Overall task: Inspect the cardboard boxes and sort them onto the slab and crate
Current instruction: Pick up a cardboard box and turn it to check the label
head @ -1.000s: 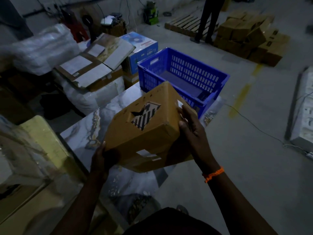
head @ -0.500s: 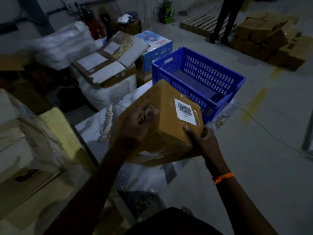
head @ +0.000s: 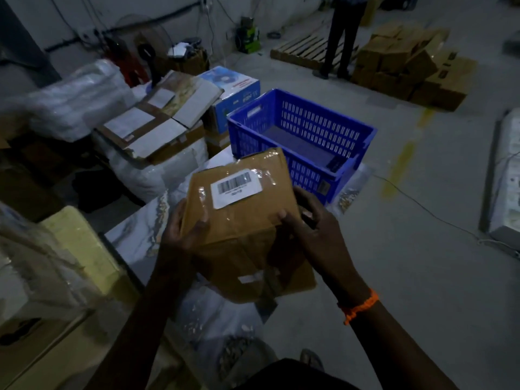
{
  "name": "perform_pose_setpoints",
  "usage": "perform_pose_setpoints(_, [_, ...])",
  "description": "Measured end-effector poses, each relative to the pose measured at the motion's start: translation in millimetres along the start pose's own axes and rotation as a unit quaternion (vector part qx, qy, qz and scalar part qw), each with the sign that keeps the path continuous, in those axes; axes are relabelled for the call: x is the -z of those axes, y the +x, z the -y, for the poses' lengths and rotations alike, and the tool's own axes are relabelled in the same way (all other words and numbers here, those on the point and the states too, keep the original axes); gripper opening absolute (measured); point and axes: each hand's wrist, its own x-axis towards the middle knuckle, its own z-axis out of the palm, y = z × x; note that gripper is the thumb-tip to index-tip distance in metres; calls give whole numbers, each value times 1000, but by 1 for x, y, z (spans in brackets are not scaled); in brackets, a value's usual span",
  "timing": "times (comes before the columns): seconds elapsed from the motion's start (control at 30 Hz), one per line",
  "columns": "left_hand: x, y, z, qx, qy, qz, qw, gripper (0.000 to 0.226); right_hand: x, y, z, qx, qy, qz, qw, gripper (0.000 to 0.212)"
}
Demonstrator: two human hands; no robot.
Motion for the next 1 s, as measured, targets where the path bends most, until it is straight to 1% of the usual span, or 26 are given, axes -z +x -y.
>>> perform_pose_setpoints(0.07, [11,4,17,-12,6,-23,1000,64,-9,-1,4,23,-7,30,999,81])
perform_pose_setpoints(0.13, [28,8,28,-19,100,-76,992,56,-19,-2,6,44,0,60,997,72])
perform_pose_setpoints(0.17, [38,11,29,-39,163,-106,980,55,-24,-4,7,53,6,85,995,63])
perform_pose_setpoints(0.23, [55,14,28,-121,255,-130,950,54,-40,-8,8,73,19,148,986,47])
perform_pose_setpoints(0.27, [60,14,27,-161,264,-127,942,50,-50,-11,4,75,17,170,982,43])
perform_pose_setpoints(0.3, [62,11,22,-170,251,-109,947,48,-62,-13,-5,85,-1,174,981,41])
perform_pose_setpoints(0.33, [62,8,19,-155,224,-92,958,51,-72,-15,-14,97,-37,161,981,42])
perform_pose_setpoints(0.37, [62,4,16,-127,199,-76,969,57,-81,-16,-26,108,-66,134,983,45])
perform_pose_setpoints(0.4, [63,0,14,-105,188,-65,974,64,-86,-16,-39,98,-84,92,987,49])
perform_pose_setpoints(0.47, [70,-6,9,-64,195,-50,977,77,-81,-16,-53,47,-93,10,995,57])
perform_pose_setpoints(0.5, [74,-9,6,-40,192,-37,980,80,-74,-14,-63,13,-105,-13,994,63])
perform_pose_setpoints(0.53, [76,-11,3,-21,179,-21,983,79,-65,-13,-71,-39,-127,-15,991,73])
perform_pose_setpoints(0.6, [79,-14,-1,6,141,1,990,72,-47,-7,-94,-159,-134,11,978,101])
perform_pose_setpoints(0.63, [82,-14,-1,13,125,3,992,73,-41,-4,-106,-205,-106,28,973,111])
perform_pose_setpoints(0.67, [84,-12,1,20,109,2,994,78,-38,-3,-113,-239,-64,44,968,113])
perform_pose_setpoints(0.7, [86,-9,4,29,98,-3,995,81,-38,-1,-121,-257,-19,62,964,105])
perform_pose_setpoints(0.73, [87,-7,6,31,85,-7,996,81,-39,-1,-123,-259,12,75,963,89])
perform_pose_setpoints(0.77, [88,-6,7,29,72,-9,997,79,-41,-3,-122,-247,31,78,965,72])
perform_pose_setpoints(0.8, [89,-5,9,28,62,-10,998,76,-43,-5,-120,-234,37,71,969,59])
perform_pose_setpoints(0.83, [90,-5,12,30,49,-12,998,75,-44,-7,-118,-220,42,59,973,52])
perform_pose_setpoints(0.93, [88,-3,34,54,13,-11,998,84,-33,-13,-109,-201,53,22,978,47])
perform_pose_setpoints(0.97, [82,-4,41,64,-8,-11,998,82,-25,-14,-109,-200,53,8,978,47])
perform_pose_setpoints(1.0, [72,-6,50,68,-26,-5,997,76,-16,-15,-108,-199,44,-6,979,48])
